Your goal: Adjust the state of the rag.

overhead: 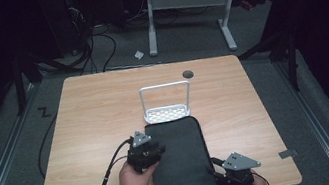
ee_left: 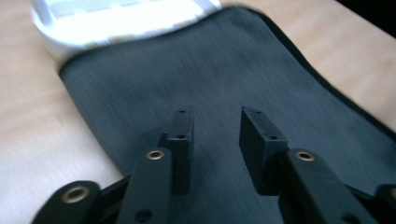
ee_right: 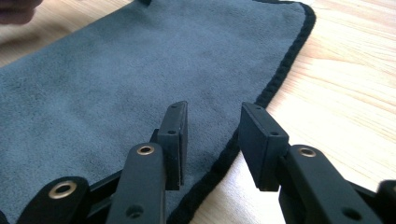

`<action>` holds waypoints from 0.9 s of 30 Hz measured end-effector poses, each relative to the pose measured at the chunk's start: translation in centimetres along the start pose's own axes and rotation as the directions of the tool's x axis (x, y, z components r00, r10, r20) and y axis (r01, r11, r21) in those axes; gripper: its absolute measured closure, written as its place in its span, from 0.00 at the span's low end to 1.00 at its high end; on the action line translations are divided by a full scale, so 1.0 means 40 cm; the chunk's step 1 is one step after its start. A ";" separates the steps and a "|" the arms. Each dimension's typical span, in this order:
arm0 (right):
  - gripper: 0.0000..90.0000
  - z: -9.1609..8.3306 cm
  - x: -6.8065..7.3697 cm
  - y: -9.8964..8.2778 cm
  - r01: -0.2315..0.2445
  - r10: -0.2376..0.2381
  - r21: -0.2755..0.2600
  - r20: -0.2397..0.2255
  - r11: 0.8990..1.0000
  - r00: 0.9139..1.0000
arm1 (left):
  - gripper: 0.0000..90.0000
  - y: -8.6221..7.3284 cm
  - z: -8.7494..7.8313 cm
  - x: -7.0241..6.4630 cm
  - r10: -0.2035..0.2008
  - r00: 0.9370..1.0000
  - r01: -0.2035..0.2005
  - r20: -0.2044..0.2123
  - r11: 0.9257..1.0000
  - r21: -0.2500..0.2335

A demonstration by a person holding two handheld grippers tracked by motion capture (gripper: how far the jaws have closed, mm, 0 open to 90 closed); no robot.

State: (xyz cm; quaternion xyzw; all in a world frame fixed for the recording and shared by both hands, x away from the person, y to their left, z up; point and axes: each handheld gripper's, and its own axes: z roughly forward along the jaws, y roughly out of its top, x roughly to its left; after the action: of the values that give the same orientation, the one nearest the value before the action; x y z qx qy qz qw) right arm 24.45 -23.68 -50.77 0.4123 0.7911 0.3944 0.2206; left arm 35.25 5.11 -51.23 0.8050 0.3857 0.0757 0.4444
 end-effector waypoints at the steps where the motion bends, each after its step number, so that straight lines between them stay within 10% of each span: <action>1: 0.71 0.001 -0.001 0.003 -0.005 0.005 0.000 0.000 1.000 1.000 | 0.78 -0.009 -0.004 -0.008 0.017 1.000 -0.017 -0.008 1.000 0.009; 11: 0.81 0.120 -0.080 0.101 -0.006 0.005 0.039 0.023 0.999 1.000 | 0.96 -0.039 0.019 -0.004 0.066 0.997 -0.063 -0.042 0.996 0.071; 17: 1.00 0.229 -0.108 0.121 0.022 -0.031 0.179 0.045 0.984 0.999 | 1.00 -0.042 0.019 -0.002 0.095 0.995 -0.092 -0.036 0.993 0.076; 27: 1.00 0.164 -0.049 0.074 0.084 -0.084 0.165 -0.011 0.983 0.996 | 1.00 -0.091 -0.039 -0.016 0.073 0.995 -0.078 0.061 0.992 0.100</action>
State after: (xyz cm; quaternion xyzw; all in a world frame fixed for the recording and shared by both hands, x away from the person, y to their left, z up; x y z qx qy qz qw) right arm 31.38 -21.36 -52.23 0.3946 0.8382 0.3186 0.2004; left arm 32.06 6.82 -52.97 0.8426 0.3453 0.0493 0.4103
